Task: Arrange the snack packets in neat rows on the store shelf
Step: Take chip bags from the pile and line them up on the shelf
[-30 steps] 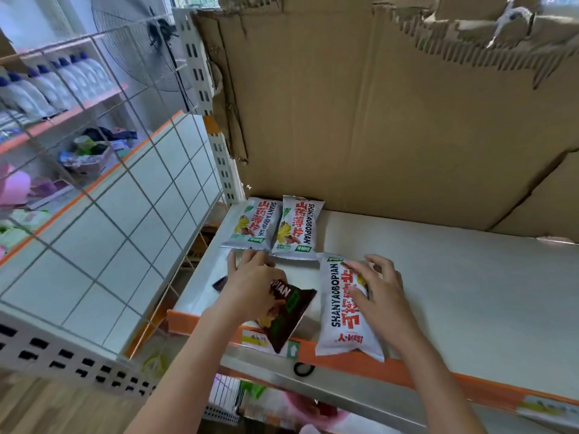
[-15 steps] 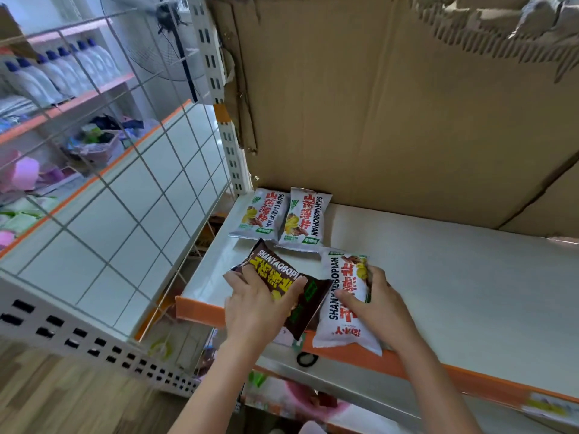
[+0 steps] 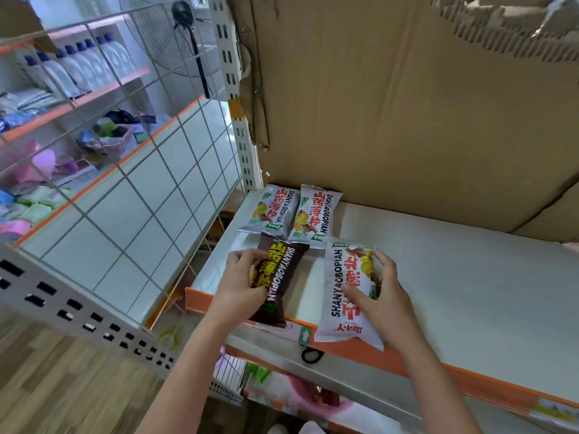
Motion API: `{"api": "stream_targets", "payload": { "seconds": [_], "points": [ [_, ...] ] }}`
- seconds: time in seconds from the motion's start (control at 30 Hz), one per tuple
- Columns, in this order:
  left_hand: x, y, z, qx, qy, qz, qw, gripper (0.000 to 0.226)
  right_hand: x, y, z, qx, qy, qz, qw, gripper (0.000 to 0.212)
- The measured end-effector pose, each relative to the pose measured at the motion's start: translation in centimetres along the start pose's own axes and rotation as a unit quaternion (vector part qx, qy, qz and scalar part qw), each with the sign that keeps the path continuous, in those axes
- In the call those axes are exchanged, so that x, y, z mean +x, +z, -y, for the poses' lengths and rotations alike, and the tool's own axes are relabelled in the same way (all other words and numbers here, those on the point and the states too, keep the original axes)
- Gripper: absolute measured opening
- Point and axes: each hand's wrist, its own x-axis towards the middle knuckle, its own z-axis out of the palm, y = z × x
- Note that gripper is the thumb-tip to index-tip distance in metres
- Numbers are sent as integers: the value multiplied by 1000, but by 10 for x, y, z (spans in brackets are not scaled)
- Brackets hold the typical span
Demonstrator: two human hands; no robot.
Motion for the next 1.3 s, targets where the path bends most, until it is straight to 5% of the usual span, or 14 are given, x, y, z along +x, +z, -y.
{"api": "stream_targets", "payload": {
  "seconds": [0.13,0.63,1.3],
  "points": [
    [2,7,2,45,22,-57,997,30,-2,-2,2,-55,-11,37,998,52],
    [4,16,8,55,28,-30,998,47,2,-6,-6,-93,-31,80,992,44],
    [3,17,16,51,47,-34,997,47,-17,0,3,-89,-62,-120,987,28]
  ]
}}
